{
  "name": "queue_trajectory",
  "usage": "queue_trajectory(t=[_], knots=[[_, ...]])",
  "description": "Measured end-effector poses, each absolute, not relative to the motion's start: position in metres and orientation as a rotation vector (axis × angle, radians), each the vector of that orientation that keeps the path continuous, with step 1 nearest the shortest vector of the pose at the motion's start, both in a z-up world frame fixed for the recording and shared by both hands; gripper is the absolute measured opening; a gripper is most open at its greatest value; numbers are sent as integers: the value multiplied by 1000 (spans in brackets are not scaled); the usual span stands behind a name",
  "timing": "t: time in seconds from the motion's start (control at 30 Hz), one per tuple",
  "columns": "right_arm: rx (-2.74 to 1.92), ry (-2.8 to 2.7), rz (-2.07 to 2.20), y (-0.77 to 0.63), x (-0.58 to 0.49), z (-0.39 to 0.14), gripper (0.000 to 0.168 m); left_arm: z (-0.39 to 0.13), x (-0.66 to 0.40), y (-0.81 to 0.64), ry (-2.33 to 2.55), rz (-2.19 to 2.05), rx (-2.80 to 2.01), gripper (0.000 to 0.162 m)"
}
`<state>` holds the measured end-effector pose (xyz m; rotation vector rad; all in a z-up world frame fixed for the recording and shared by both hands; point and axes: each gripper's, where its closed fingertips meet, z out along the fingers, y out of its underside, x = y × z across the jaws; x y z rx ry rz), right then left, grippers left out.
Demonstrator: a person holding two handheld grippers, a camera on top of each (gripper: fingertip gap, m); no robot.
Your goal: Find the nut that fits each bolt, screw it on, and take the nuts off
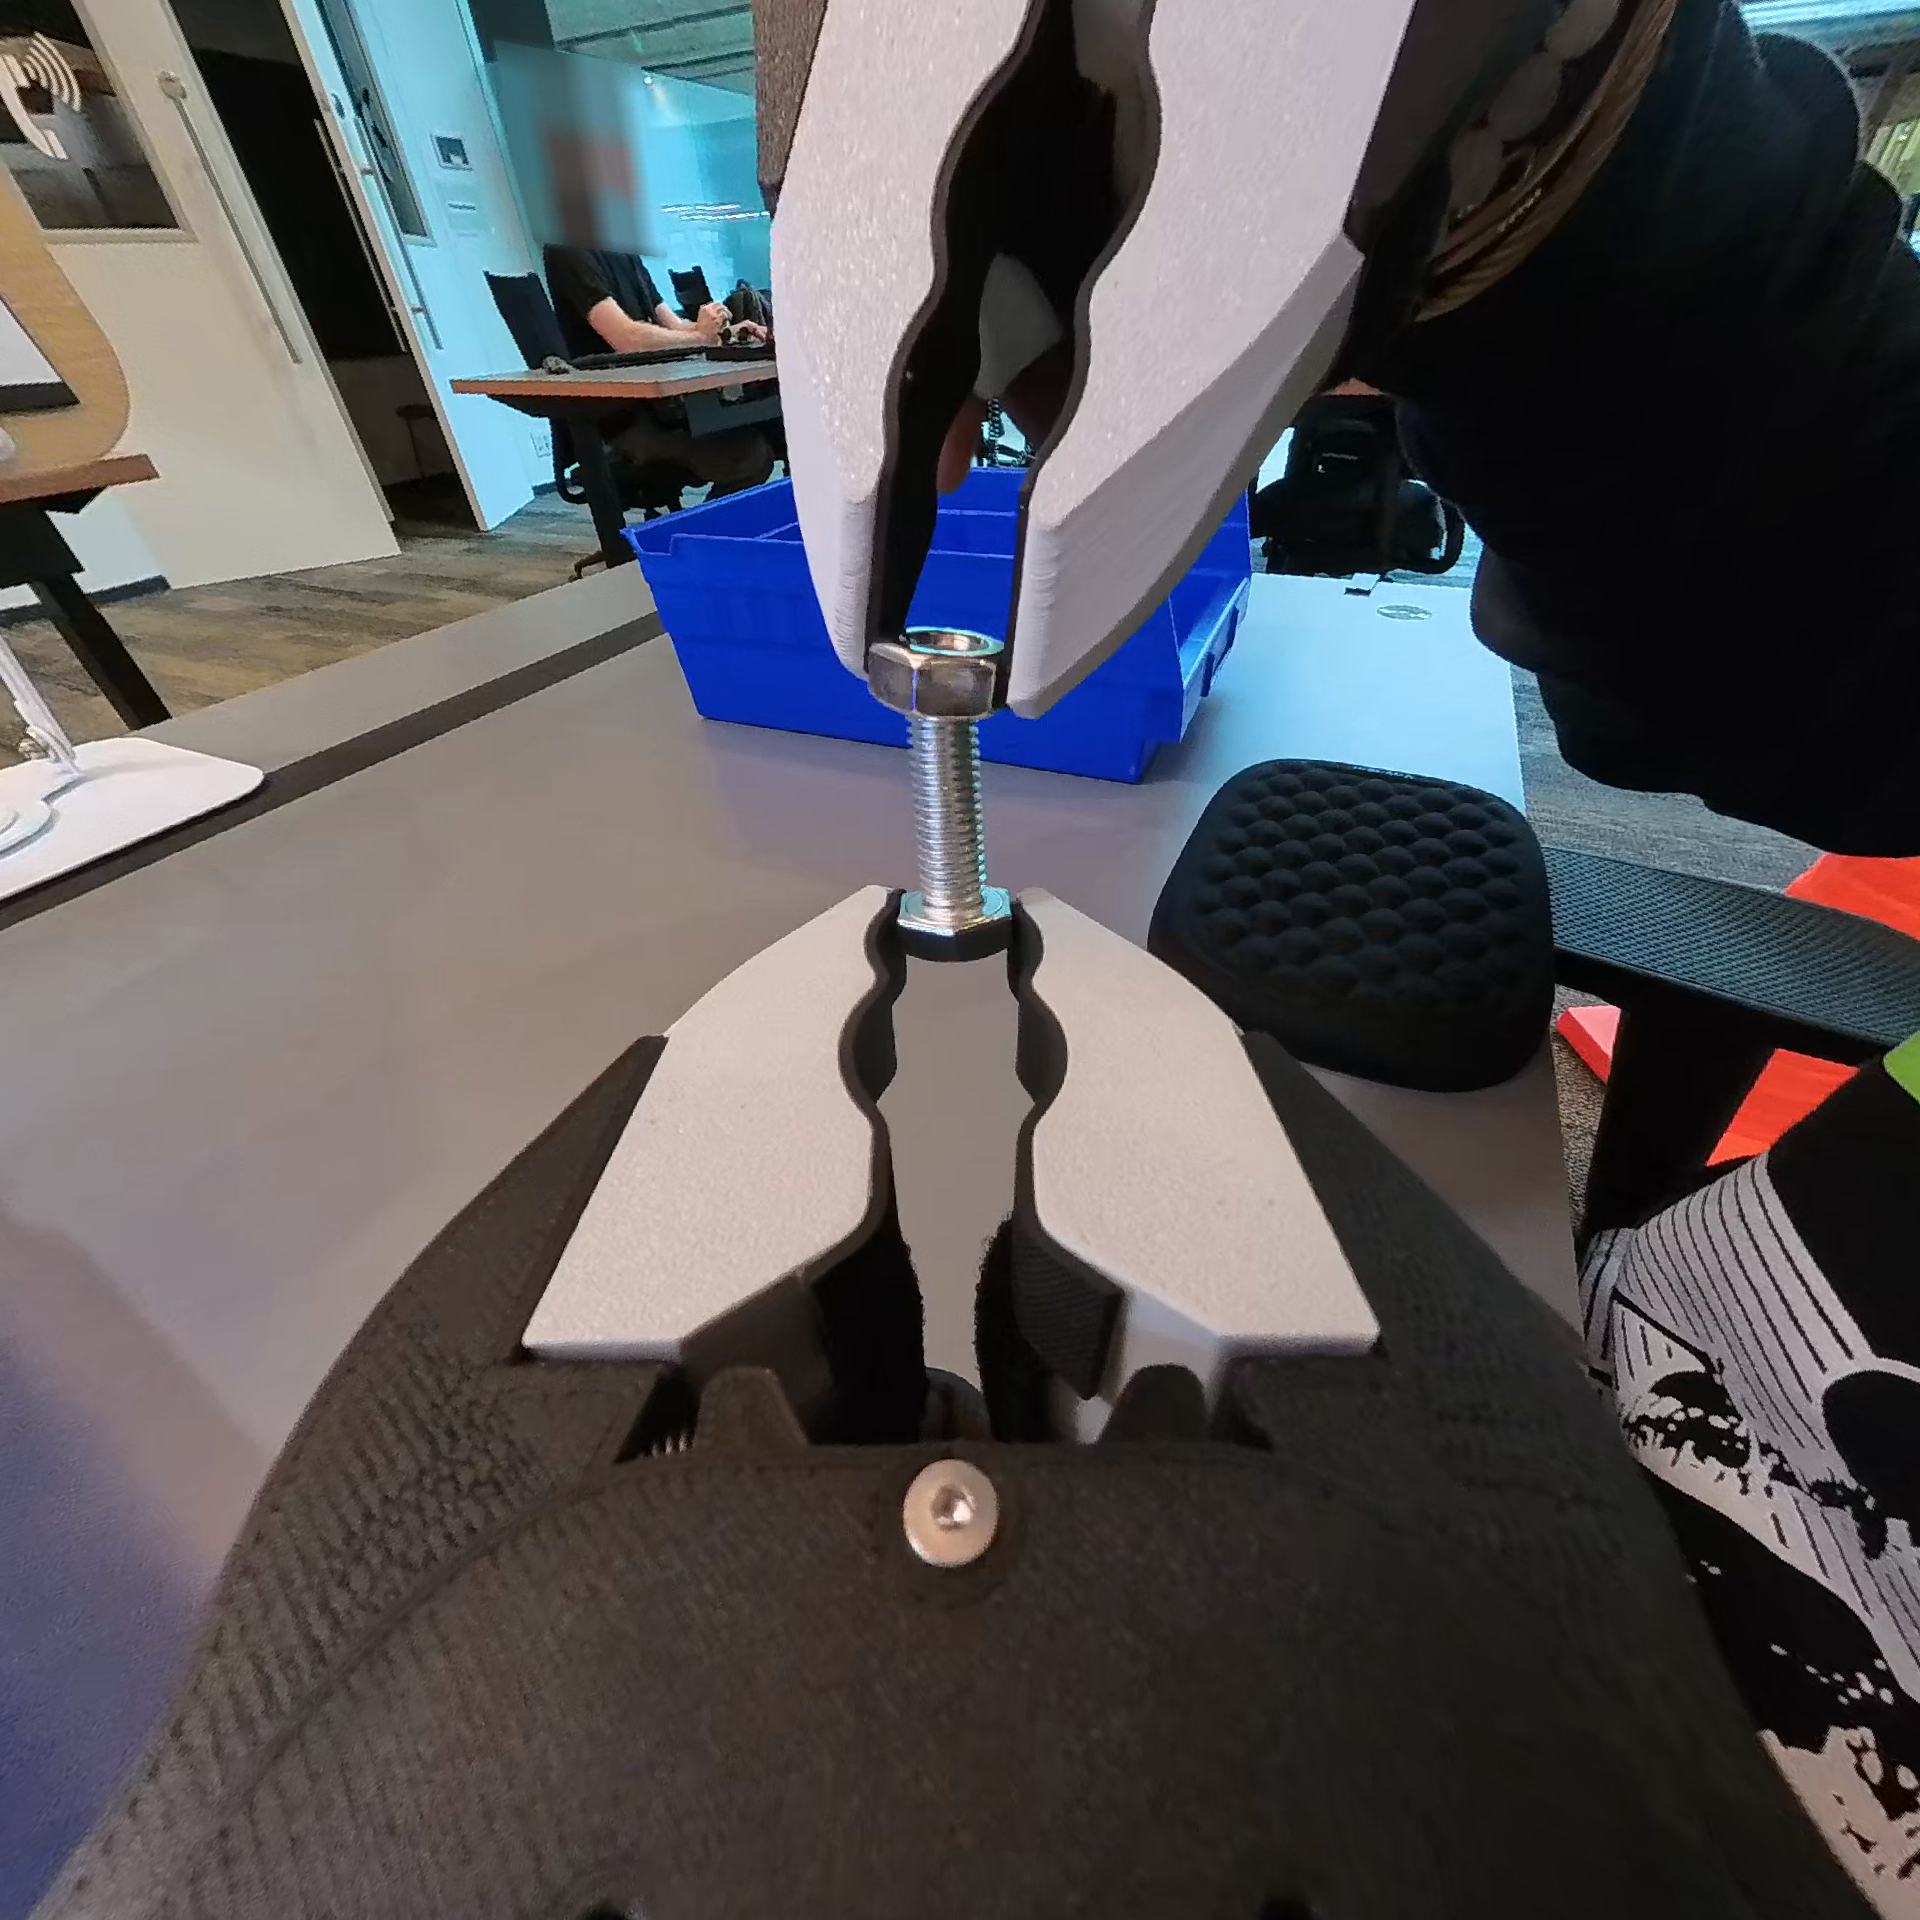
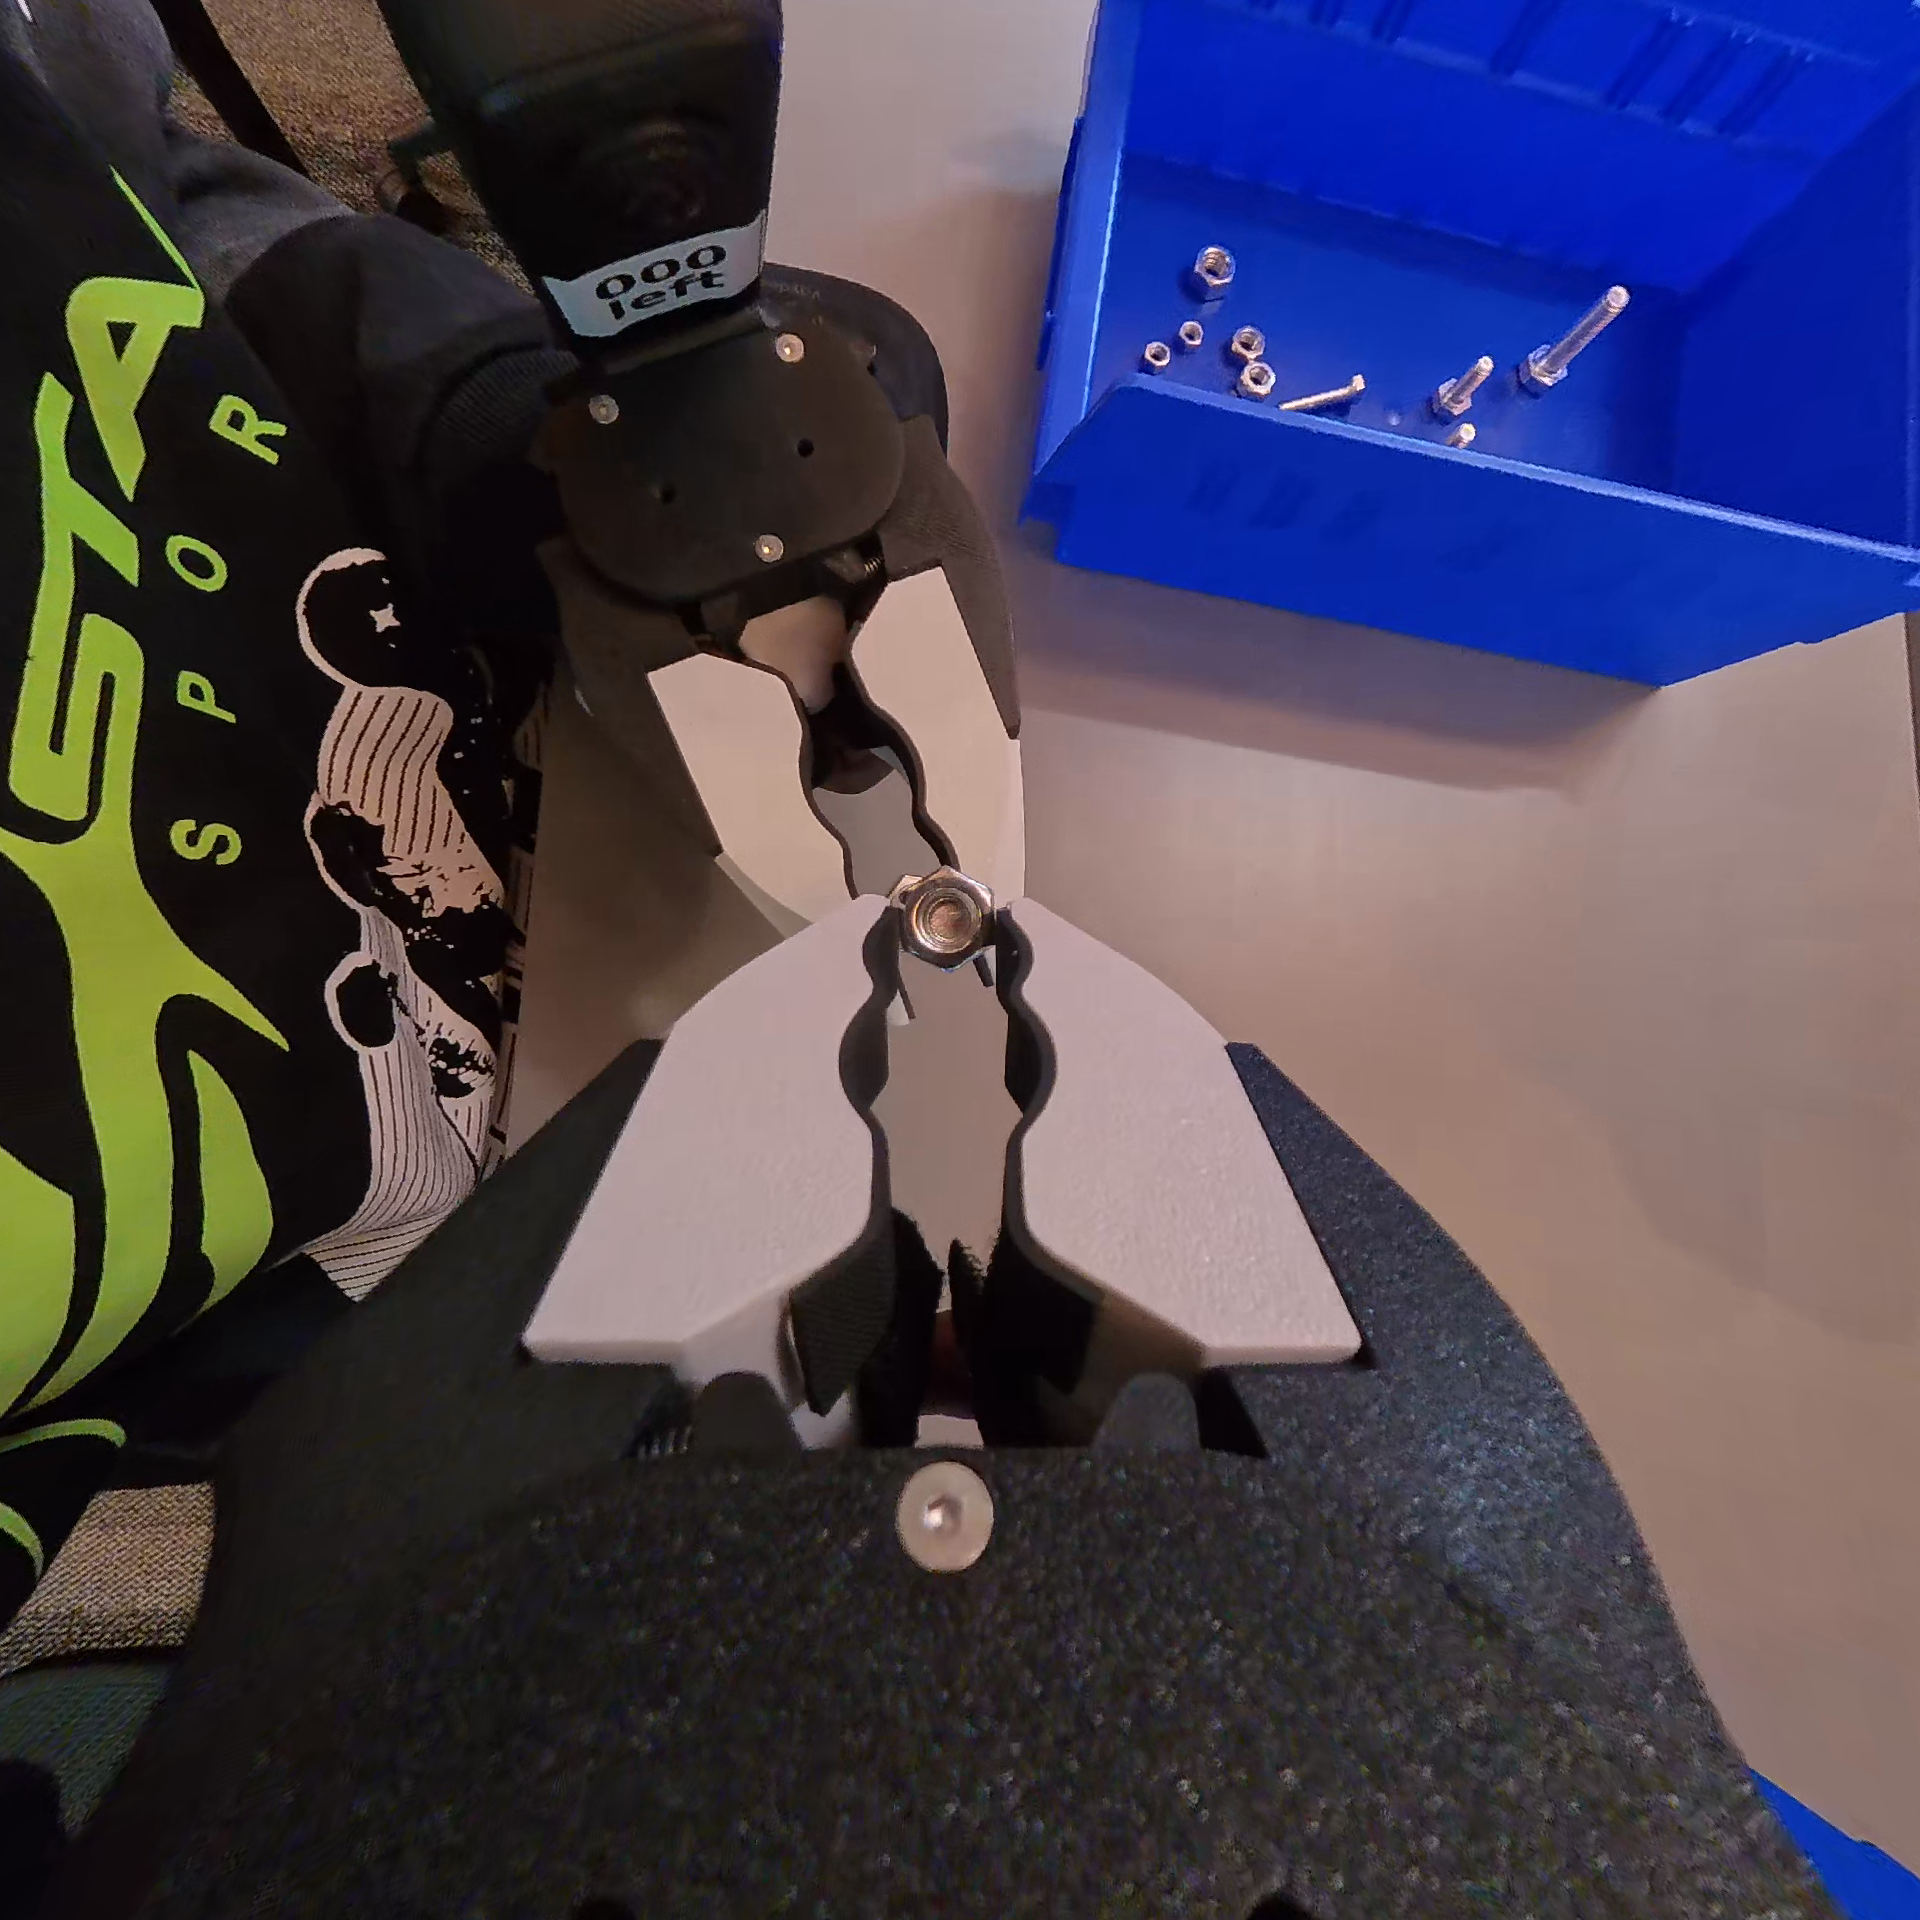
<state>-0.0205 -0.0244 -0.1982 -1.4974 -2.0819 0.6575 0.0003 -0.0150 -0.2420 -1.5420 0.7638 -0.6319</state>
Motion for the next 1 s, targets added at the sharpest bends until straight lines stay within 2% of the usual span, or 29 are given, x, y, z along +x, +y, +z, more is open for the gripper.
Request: queue_trajectory(t=[0.43, 0.57, 0.73, 0.87, 1.0], knots=[[-1487, -2083, 665, -23, -20, -199, 24, -242, 1, -15, 769, -640, -1538, 19], [-1480, -2071, 715, -26, -21, -196, 35, -241, 1, -15, 764, -642, -1537, 19], [-1429, -1926, 905, -32, -23, -190, 60, -238, -1, -15, 744, -656, -1524, 19], [-1401, -1629, 1198, -34, -26, -184, 62, -237, -2, -15, 735, -663, -1518, 19], [-1399, -1408, 1314, -30, -24, -189, 62, -238, -2, -14, 734, -657, -1522, 19]])
